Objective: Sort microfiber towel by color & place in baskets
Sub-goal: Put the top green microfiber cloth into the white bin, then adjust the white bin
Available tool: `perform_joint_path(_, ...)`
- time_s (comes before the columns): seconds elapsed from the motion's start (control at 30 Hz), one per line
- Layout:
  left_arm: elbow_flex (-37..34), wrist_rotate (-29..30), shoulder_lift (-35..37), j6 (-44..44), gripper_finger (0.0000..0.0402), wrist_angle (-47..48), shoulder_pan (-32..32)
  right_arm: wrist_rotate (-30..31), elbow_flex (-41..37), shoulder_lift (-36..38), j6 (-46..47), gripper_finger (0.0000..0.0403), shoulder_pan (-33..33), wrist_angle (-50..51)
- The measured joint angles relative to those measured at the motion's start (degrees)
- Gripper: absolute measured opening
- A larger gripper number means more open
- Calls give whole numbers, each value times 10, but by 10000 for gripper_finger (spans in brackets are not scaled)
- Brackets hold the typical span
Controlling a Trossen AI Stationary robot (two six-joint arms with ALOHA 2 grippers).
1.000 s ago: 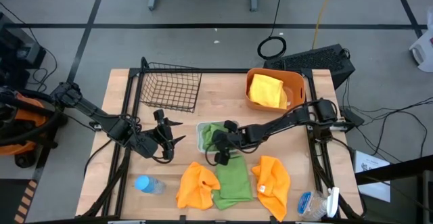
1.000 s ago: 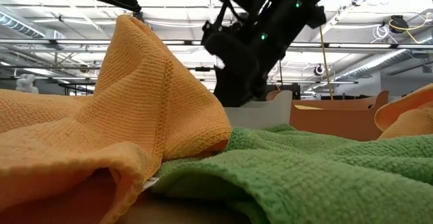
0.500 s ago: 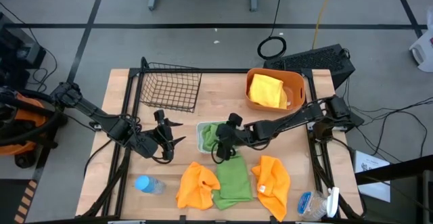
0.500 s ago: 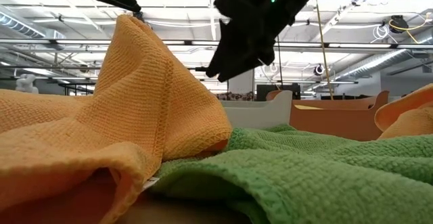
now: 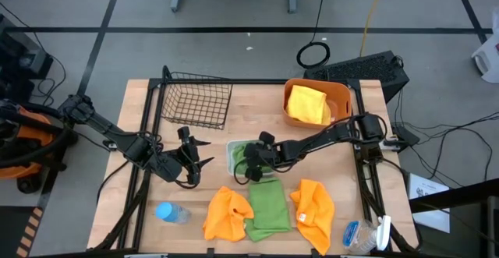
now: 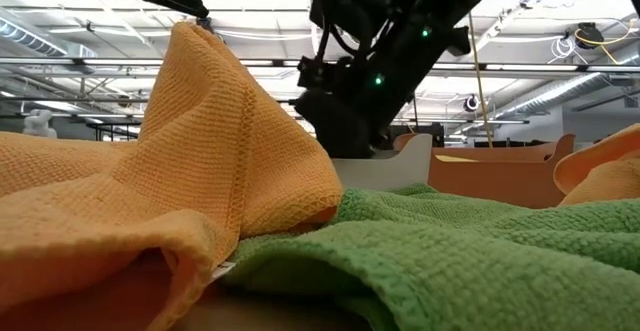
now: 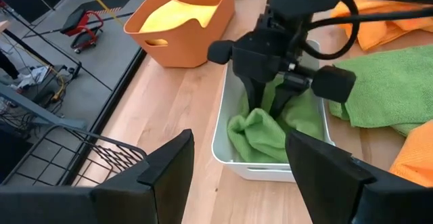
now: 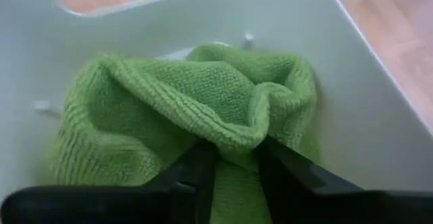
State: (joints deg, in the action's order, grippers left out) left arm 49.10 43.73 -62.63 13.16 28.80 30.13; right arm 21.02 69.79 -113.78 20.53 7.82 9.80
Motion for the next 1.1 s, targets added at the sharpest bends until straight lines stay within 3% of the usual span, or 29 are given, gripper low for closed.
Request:
perform_joint_path(0.23,0,0,0,0,238,0,0,3,0,40,2,92,8,3)
perform_joint_path(0.53,0,0,0,0,238,0,0,30,0,119,12,131,34,55)
perform_joint_path(0.8,0,0,-21,-6,238,0,0,-3,0,154,44,162,104,136)
perform_joint_path(0.93,0,0,-43,-40,238,-20,0,57,0,149,95,156,129,215)
perform_joint_path(1.1,0,-29,-64,-87,238,-66,0,65,-1,138,120,123,144,249)
